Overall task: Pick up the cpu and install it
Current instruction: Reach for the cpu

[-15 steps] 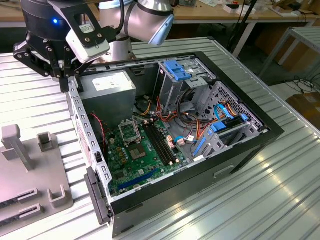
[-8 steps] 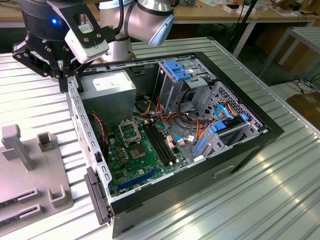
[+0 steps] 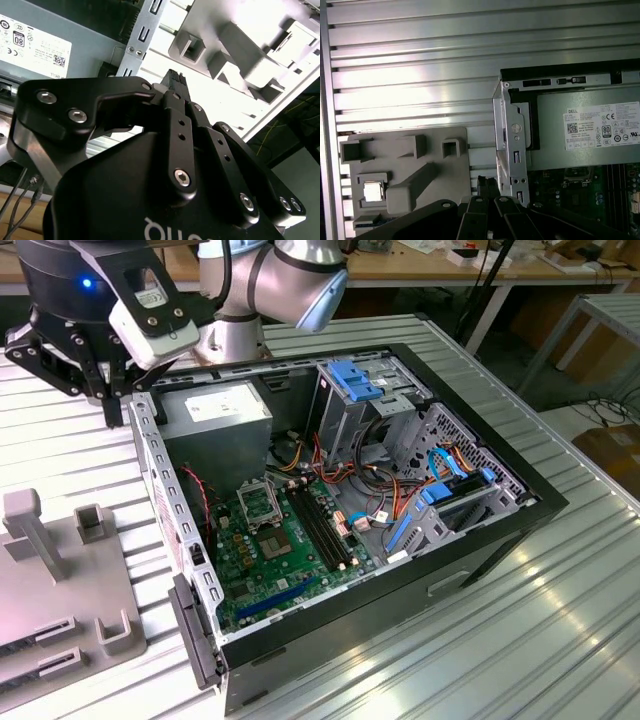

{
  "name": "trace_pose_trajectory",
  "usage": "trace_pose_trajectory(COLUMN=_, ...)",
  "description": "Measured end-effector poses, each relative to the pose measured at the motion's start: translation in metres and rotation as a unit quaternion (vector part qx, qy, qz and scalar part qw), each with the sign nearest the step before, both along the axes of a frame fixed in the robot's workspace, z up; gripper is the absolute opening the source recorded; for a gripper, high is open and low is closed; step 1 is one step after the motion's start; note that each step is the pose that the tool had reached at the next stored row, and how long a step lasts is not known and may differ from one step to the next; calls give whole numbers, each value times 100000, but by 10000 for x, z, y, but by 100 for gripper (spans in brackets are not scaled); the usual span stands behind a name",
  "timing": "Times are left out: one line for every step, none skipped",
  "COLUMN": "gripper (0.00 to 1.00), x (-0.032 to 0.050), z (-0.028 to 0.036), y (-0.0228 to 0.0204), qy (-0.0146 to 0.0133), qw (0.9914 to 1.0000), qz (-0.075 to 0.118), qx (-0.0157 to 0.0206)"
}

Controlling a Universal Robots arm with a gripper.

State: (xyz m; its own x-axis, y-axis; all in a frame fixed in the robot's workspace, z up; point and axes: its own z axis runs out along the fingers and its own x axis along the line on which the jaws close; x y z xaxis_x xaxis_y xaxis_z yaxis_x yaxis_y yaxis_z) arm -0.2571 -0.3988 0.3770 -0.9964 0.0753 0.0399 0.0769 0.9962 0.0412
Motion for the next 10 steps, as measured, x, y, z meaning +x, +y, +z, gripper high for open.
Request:
trace_pose_trajectory(gripper=11, x=-11, z=0, y=0, qy=1, qw=100000, qz=-2, qx=-3)
trace_pose_trajectory(gripper=11, x=-28, z=-1, y=0, qy=-6, qw=100000, qz=-2, qx=1)
trace_pose_trajectory(gripper=11, x=-38, z=-1, y=0, qy=0, qw=100000, qz=-3, qx=-2)
trace_pose_trajectory(gripper=11, x=-46, z=-2, y=0, qy=-3, qw=100000, qz=-3, qx=-1)
trace_pose_trajectory(gripper=11, x=-57, z=-2, y=0, qy=0, qw=100000, qz=-2, qx=-2)
trace_pose_trajectory(gripper=11, x=-63, z=-2, y=0, qy=-1, qw=100000, qz=-2, qx=-1)
trace_pose_trajectory(gripper=11, x=-70, z=-3, y=0, qy=0, qw=100000, qz=-1, qx=-2)
trace_pose_trajectory(gripper=11, x=-75, z=-3, y=0, qy=0, qw=100000, qz=-2, qx=-1)
trace_pose_trajectory(gripper=11, x=-83, z=-3, y=0, qy=-1, qw=100000, qz=0, qx=-2)
trace_pose_trajectory(gripper=11, x=-89, z=-4, y=0, qy=0, qw=100000, qz=0, qx=-1)
